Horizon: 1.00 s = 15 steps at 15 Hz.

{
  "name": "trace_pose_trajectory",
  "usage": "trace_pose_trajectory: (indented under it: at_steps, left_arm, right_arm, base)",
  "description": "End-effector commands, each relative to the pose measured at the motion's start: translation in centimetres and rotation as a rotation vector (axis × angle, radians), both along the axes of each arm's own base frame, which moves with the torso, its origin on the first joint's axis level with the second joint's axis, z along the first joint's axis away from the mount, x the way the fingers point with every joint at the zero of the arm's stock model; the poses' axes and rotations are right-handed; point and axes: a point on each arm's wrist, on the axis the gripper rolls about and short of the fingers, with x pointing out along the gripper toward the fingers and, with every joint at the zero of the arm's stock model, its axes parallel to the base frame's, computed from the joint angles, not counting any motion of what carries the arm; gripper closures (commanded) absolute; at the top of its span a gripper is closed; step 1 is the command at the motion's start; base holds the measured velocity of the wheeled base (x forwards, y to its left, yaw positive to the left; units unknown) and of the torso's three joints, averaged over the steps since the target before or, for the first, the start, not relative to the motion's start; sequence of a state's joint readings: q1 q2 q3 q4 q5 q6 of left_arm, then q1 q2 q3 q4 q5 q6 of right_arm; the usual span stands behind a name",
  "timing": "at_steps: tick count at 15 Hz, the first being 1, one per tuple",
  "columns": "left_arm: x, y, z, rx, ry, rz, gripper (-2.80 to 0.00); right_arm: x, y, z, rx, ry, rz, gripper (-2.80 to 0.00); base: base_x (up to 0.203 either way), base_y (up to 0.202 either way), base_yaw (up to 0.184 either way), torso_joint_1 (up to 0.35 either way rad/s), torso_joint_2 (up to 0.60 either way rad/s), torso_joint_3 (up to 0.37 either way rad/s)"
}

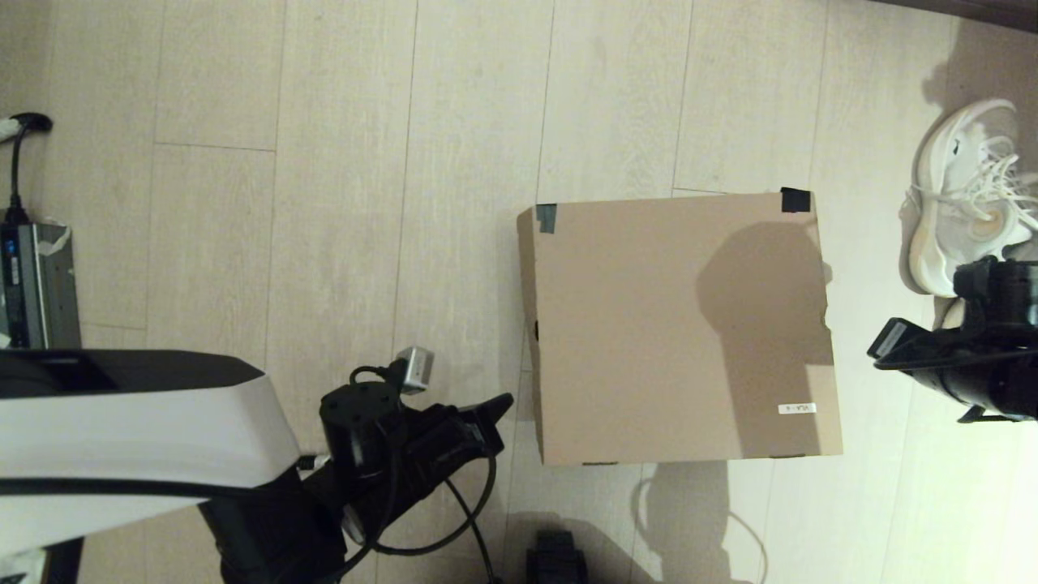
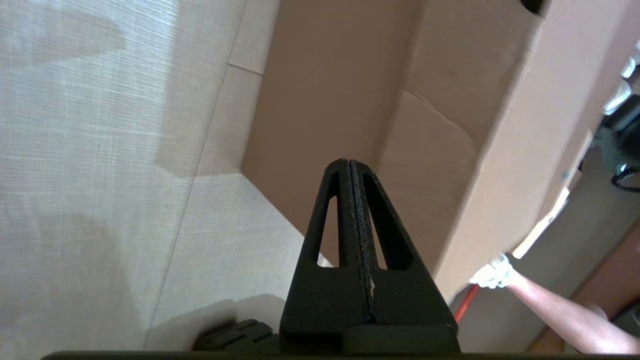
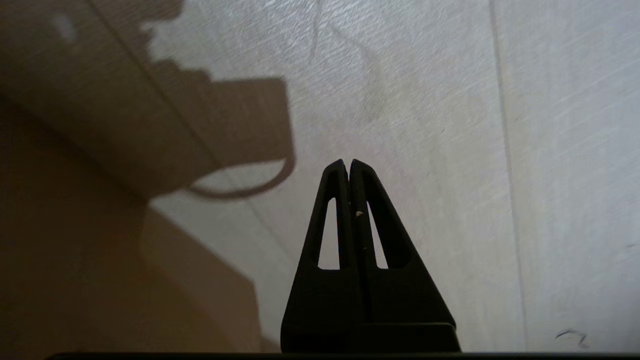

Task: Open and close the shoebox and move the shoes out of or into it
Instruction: Open the shoe box

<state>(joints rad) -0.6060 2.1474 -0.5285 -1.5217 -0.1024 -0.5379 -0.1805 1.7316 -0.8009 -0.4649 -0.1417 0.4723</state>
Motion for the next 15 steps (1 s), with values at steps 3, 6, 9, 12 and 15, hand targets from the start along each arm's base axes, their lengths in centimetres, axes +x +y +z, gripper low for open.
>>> trace_pose_trajectory:
  at_steps: [3, 6, 9, 12, 15]
  left_arm:
    - [-0.4, -0.7, 0.2, -0.011, -0.009, -0.028, 0.0]
    - [-0.4, -0.7, 0.4, -0.015, -0.014, -0.029, 0.0]
    - [-0.4, -0.7, -0.2, -0.011, 0.01, -0.035, 0.0]
    - [-0.5, -0.7, -0.3, -0.012, 0.017, -0.041, 0.0]
    - [-0.6, -0.9, -0.3, -0.012, 0.015, -0.048, 0.0]
  right_arm:
    - [-4.6, -6.1, 1.4, 0.352, -0.059, 0.363, 0.0]
    - [-5.2, -7.7, -3.5, 0.518, 0.019, 0.478, 0.0]
    - [-5.0, -6.1, -6.4, 0.617, -0.004, 0.701, 0.0]
    - [-3.9, -4.3, -8.0, 0.581, -0.021, 0.801, 0.0]
    - [-3.5, -3.8, -9.4, 0.568, -0.029, 0.832, 0.0]
  base:
    - [0.0, 0.0, 0.0, 0.0, 0.0, 0.0]
    - [0.0, 0.0, 0.0, 0.0, 0.0, 0.0]
    - [0.0, 0.0, 0.0, 0.0, 0.0, 0.0]
    - [0.0, 0.0, 0.0, 0.0, 0.0, 0.0]
    - [0.0, 0.0, 0.0, 0.0, 0.0, 0.0]
